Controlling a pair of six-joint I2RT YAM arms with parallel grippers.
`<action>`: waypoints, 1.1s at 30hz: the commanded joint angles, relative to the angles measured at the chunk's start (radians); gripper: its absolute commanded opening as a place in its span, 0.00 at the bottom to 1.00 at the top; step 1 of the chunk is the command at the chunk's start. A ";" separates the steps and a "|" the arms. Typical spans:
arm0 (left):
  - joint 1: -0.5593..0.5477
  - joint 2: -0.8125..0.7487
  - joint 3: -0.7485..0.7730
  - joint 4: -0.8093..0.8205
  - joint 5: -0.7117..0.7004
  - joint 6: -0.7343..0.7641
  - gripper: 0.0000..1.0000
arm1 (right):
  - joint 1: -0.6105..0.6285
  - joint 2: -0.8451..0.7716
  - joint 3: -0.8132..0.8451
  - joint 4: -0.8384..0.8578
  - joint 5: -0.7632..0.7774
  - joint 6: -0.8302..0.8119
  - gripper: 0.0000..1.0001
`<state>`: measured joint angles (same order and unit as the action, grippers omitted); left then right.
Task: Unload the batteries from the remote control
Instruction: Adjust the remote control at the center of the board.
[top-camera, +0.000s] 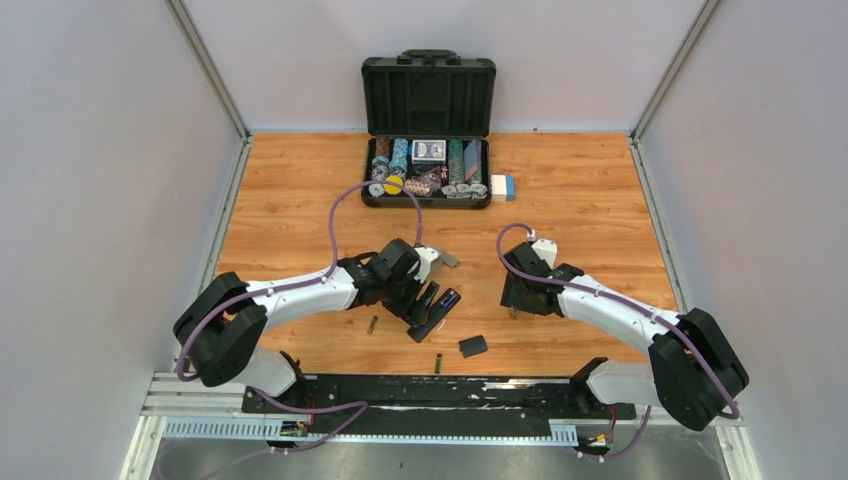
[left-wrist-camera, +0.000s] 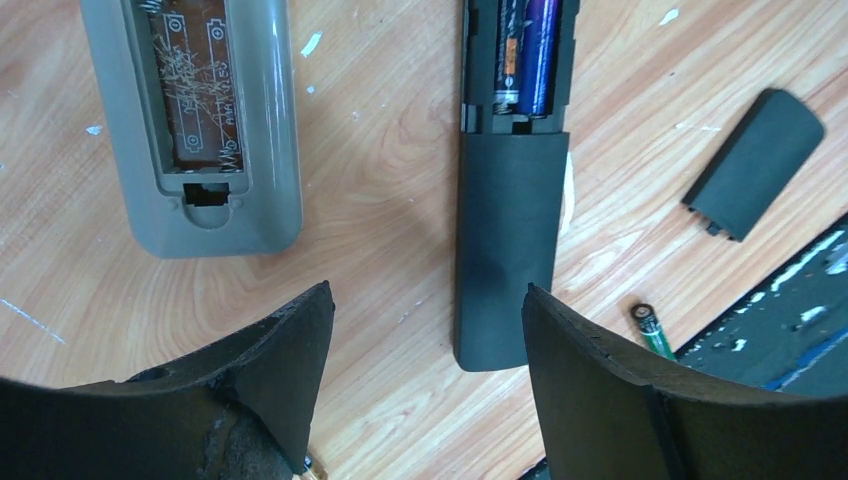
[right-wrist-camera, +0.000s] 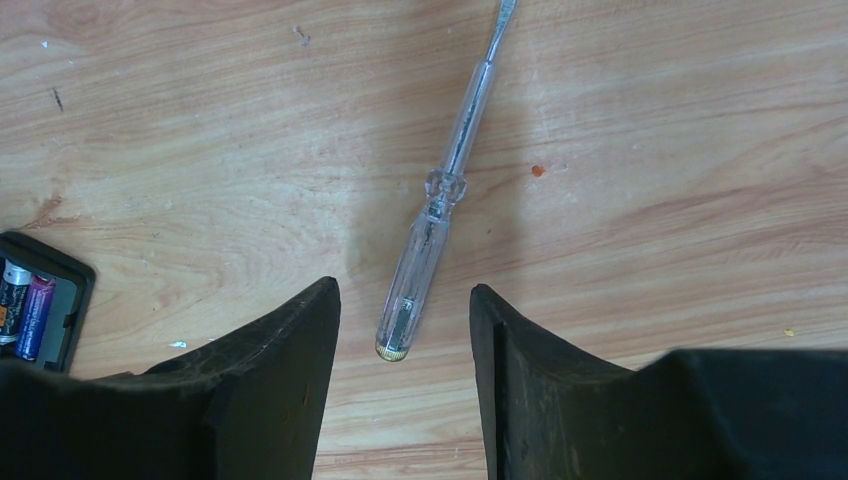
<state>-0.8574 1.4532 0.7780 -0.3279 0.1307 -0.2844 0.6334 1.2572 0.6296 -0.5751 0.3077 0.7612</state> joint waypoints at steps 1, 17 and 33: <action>-0.023 0.023 0.039 -0.021 -0.042 0.071 0.77 | -0.002 -0.015 0.041 0.017 -0.002 -0.011 0.52; -0.049 0.057 0.083 -0.019 -0.038 0.100 0.77 | -0.002 -0.034 0.020 0.020 -0.010 -0.012 0.55; -0.097 0.130 0.117 0.027 -0.009 0.100 0.75 | -0.003 -0.016 0.018 0.035 -0.023 -0.028 0.55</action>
<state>-0.9379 1.5612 0.8551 -0.3363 0.1112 -0.2096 0.6334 1.2442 0.6296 -0.5674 0.2859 0.7494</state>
